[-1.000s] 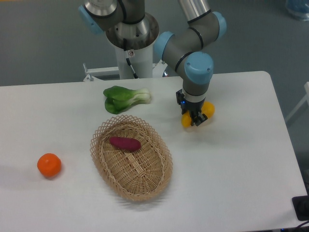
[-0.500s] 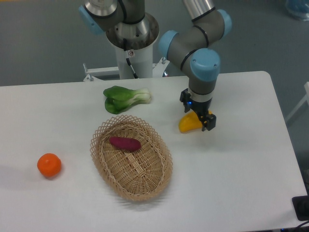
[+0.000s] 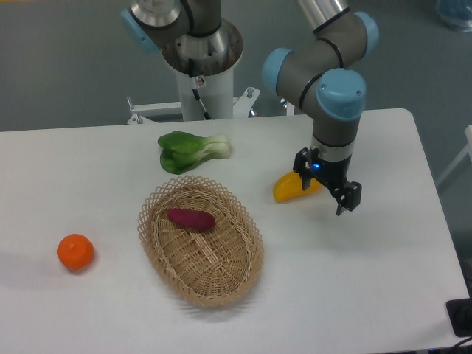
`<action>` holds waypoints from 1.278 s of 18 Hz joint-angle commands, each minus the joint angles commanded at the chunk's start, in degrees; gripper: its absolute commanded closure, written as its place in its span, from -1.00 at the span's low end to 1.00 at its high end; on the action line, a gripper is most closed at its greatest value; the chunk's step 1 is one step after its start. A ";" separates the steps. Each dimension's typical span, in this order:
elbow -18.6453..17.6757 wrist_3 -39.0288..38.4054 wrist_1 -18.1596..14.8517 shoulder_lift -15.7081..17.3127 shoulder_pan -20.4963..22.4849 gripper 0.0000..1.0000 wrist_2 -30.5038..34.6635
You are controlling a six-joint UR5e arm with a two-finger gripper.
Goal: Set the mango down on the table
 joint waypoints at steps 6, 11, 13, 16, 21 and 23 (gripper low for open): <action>6.49 0.62 -4.99 -2.37 -0.09 -1.00 4.66; 16.86 0.62 -16.68 -6.23 0.09 -1.00 4.66; 19.51 0.35 -18.02 -7.73 0.09 -1.00 4.66; 21.27 0.35 -18.19 -8.88 0.09 -1.00 4.75; 21.98 1.14 -18.11 -9.58 0.79 -1.00 4.66; 21.63 1.14 -17.84 -9.50 0.79 -1.00 4.66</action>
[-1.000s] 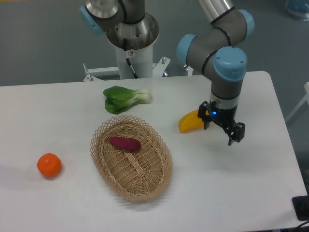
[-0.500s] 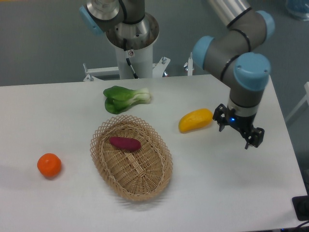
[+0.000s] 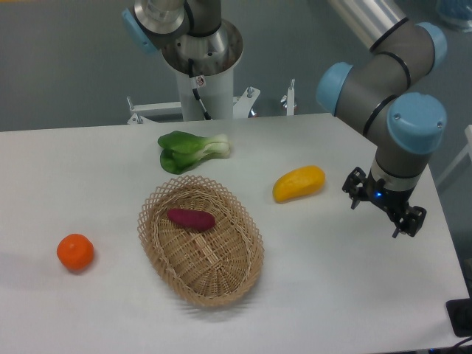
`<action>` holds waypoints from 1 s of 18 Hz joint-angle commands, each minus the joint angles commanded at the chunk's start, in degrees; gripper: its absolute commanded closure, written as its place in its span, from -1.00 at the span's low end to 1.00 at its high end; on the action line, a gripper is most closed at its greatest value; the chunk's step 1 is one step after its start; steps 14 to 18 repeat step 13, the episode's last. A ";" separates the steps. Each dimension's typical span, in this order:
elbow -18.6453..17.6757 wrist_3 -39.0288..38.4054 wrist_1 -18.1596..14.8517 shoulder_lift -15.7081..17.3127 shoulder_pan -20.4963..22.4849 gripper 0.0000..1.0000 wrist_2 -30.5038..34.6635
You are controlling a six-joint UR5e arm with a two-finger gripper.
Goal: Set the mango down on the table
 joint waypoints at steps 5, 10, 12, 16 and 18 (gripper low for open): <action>-0.18 0.00 0.26 0.09 -0.09 -1.00 0.00; -0.35 0.00 0.35 0.18 -0.09 -1.00 0.00; -0.35 -0.09 0.44 0.18 -0.09 -1.00 0.00; -0.35 -0.09 0.35 0.18 -0.09 -1.00 0.00; -0.35 -0.09 0.35 0.18 -0.09 -1.00 0.00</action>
